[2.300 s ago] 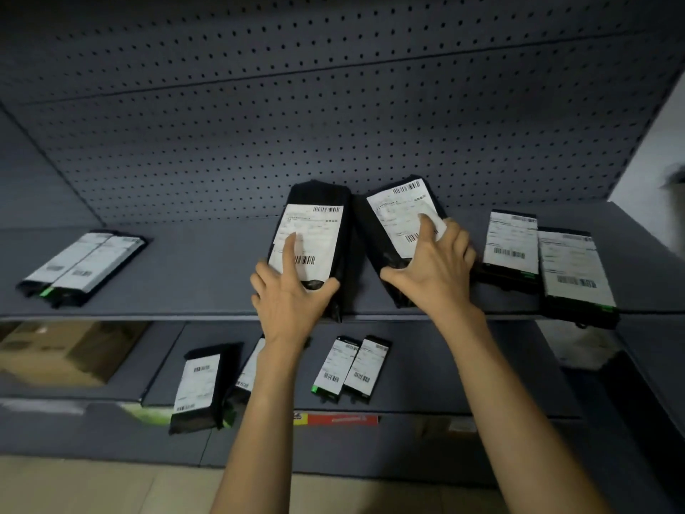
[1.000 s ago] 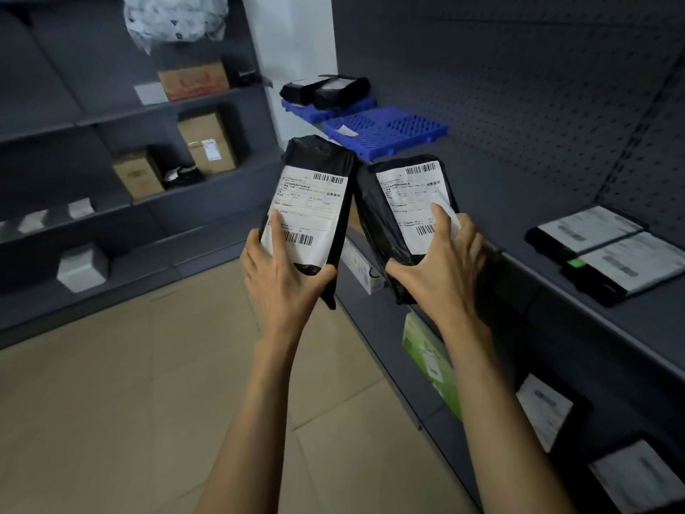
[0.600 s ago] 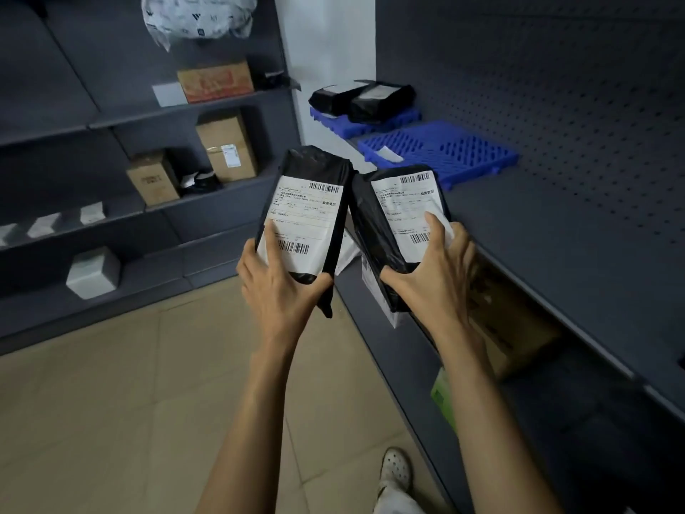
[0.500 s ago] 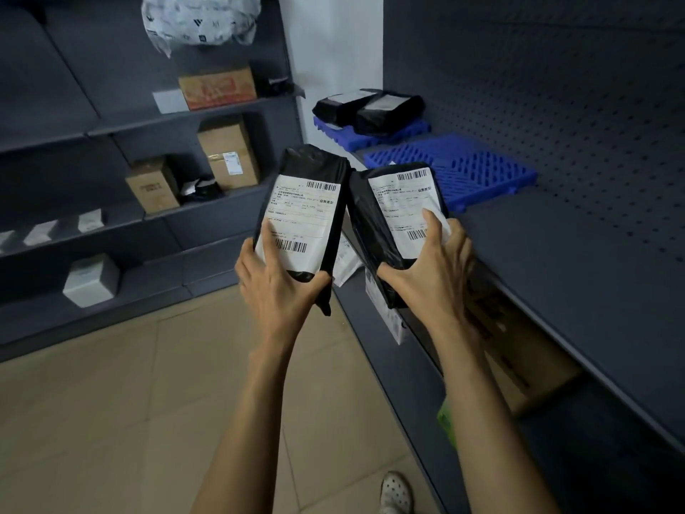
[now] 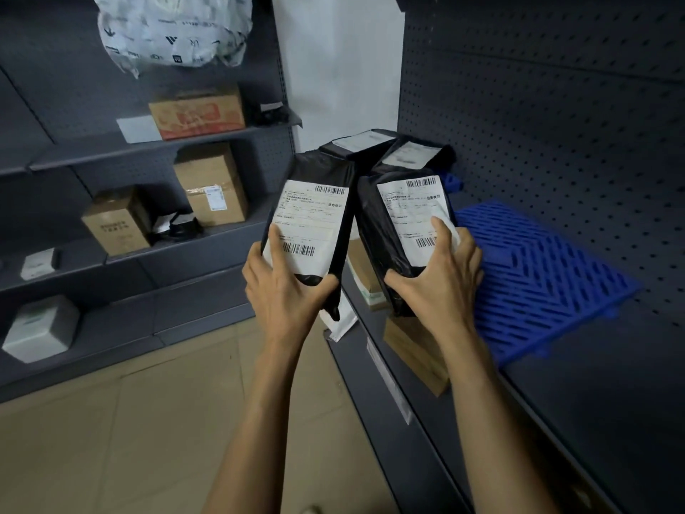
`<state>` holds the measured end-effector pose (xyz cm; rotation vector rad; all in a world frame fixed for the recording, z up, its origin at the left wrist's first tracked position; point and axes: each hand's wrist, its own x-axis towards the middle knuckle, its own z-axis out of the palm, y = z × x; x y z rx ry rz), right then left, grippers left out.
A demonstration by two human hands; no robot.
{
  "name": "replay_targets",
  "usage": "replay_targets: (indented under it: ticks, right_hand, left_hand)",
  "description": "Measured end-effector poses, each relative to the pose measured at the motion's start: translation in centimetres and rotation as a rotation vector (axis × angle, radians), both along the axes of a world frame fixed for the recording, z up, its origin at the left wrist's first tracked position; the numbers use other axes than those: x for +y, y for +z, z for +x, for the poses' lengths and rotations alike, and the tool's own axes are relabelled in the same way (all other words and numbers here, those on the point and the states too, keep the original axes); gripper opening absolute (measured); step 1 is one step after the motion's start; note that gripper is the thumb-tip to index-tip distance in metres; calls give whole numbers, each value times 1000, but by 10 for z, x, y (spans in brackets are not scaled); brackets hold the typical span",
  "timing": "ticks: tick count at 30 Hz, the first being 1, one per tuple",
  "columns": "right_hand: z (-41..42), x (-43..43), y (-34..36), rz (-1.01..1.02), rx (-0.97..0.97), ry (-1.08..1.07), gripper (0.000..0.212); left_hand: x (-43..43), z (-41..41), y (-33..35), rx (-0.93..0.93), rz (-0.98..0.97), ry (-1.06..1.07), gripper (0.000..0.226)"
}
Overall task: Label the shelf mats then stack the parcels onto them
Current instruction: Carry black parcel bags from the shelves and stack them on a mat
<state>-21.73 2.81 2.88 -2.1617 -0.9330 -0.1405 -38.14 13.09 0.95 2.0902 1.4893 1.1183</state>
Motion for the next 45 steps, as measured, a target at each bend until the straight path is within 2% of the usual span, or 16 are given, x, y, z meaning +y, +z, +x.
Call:
replay_targets:
  ticks: [8, 12, 16, 21, 24, 28, 36, 42, 45]
  right_hand:
    - [64, 140, 37, -10, -42, -95, 101]
    - [103, 192, 54, -5, -15, -148, 99]
    - [144, 226, 58, -11, -12, -228, 99]
    - [197, 262, 45, -115, 155, -213, 94]
    - [216, 270, 32, -182, 157, -185, 90]
    - [232, 274, 27, -219, 144, -165, 90]
    - [217, 271, 26, -296, 83, -194, 91]
    - [166, 249, 31, -241, -58, -302, 66]
    - [117, 222, 19, -215, -116, -387, 53]
  left_hand:
    - [157, 75, 37, -40, 21, -144, 102]
    - [217, 119, 63, -23, 49, -222, 89]
    - [254, 165, 80, -2, 27, -274, 77]
    - [287, 224, 77, -61, -84, -453, 53]
    - [291, 245, 60, 16, -64, -493, 46]
    - [303, 254, 44, -9, 14, -494, 41]
    - [309, 247, 36, -32, 61, -575, 45]
    - [316, 225, 39, -87, -23, -790, 58]
    - [311, 189, 23, -54, 57, -897, 66]
